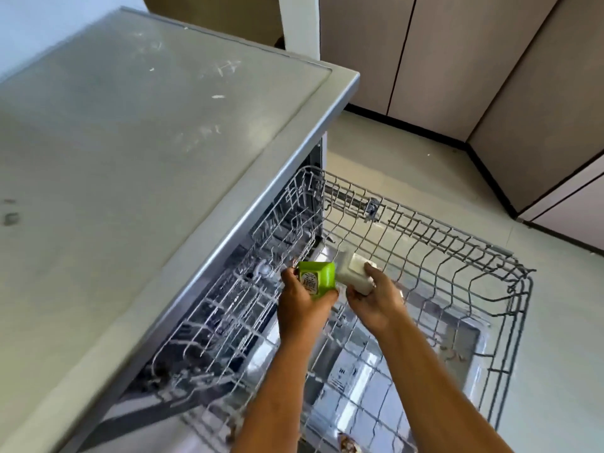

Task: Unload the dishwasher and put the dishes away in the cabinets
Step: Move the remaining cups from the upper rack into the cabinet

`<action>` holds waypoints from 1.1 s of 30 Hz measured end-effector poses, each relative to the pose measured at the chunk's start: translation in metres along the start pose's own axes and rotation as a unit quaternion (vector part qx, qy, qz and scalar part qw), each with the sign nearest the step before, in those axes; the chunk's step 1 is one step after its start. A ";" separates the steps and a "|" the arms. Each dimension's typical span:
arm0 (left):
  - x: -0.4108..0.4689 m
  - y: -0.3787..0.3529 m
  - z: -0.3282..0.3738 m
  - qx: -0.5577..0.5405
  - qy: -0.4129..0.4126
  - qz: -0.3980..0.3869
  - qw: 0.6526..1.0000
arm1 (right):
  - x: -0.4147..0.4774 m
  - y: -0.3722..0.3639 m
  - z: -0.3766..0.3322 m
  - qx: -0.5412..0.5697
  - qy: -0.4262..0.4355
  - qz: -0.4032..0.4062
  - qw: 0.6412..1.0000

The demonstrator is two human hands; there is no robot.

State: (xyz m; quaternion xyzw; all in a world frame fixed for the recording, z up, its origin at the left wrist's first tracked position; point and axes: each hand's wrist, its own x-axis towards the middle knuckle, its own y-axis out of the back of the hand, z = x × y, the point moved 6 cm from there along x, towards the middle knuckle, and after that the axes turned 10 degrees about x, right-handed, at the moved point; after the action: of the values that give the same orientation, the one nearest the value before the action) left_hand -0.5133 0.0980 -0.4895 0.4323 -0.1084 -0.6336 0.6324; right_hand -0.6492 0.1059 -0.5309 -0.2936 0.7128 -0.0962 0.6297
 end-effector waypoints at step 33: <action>-0.422 0.425 -0.237 -0.400 -0.053 0.373 0.836 | -0.481 -0.069 0.439 -0.447 -0.194 -0.507 0.711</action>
State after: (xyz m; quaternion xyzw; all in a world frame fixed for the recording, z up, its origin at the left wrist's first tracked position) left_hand -0.1233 0.4980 -0.1682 0.0342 -0.0323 -0.3599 0.9318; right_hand -0.1932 0.4121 -0.1744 -0.8700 0.2791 -0.0117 0.4062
